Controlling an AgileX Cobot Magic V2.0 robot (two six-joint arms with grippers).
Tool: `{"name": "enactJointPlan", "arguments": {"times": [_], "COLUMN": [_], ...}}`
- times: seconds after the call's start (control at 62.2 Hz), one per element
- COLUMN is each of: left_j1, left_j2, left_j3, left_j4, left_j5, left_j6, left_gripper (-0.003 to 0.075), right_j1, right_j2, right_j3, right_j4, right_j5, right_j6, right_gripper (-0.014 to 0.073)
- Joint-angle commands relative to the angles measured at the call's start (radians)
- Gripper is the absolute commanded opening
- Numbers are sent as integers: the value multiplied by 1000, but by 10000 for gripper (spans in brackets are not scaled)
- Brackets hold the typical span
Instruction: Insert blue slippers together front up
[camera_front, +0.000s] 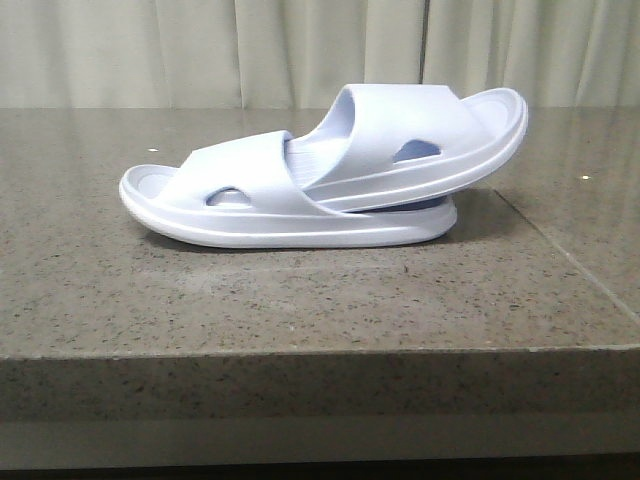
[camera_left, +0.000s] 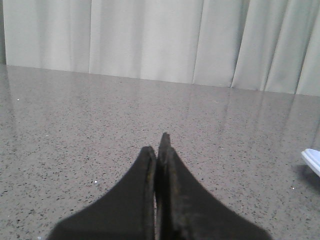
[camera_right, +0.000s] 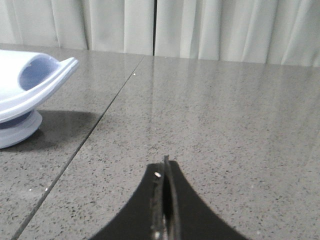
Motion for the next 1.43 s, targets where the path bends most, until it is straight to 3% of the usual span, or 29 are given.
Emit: {"name": "enactJointPlan", "arguments": {"times": [0.0,1.415], "left_j1": [-1,-1], "left_j2": [-17,-17], "left_j3": [5,5], "left_j4": [1,1], "left_j5": [-83,-83], "left_j6": [-4,-4], "left_gripper": [-20,-20], "right_j1": [3,-45], "right_j2": [-18,-17], "right_j3": [-4,-4], "right_j4": [-6,-6], "right_j5": [-92,-88], "right_j6": [-4,-4], "right_gripper": [-68,-68]}}
